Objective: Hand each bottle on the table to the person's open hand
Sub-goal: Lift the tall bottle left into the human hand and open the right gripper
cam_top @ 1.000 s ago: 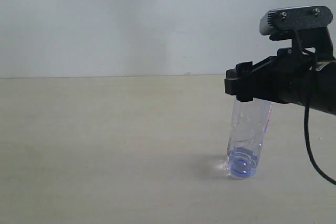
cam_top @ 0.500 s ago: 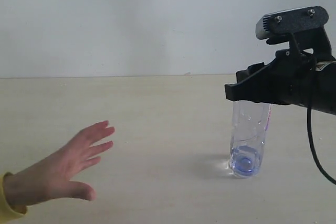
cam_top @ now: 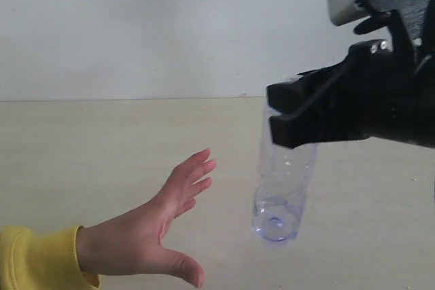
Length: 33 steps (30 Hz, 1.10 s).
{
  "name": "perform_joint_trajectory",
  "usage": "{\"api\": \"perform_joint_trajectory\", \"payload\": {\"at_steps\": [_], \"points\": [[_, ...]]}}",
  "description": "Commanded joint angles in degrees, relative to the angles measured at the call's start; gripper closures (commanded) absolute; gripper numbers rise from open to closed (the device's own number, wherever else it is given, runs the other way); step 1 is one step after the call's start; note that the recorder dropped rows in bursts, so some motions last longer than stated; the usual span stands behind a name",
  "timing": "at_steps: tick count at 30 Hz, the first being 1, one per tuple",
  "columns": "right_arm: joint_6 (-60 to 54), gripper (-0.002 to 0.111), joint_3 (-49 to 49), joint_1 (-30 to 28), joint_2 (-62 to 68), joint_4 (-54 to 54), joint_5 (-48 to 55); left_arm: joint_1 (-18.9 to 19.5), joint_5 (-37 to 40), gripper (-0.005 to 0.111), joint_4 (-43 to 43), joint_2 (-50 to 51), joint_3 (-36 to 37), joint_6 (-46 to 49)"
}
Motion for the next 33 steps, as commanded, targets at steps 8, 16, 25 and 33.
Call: {"api": "perform_joint_trajectory", "payload": {"at_steps": [8,16,25,33], "points": [[3.36,0.108,-0.27,18.94,2.35,-0.02,-14.01,0.15,-0.12,0.103,0.2,-0.15,-0.22,0.14],[4.28,0.108,-3.18,21.65,6.06,-0.44,-14.91,0.15,-0.12,0.103,0.2,-0.15,-0.22,0.14],[2.82,0.069,-5.12,21.87,6.2,-0.22,-15.63,0.15,-0.12,0.103,0.2,-0.15,-0.22,0.14],[-14.15,0.042,-5.0,19.41,3.45,17.23,-23.0,0.15,-0.12,0.103,0.2,-0.15,-0.22,0.14]]}}
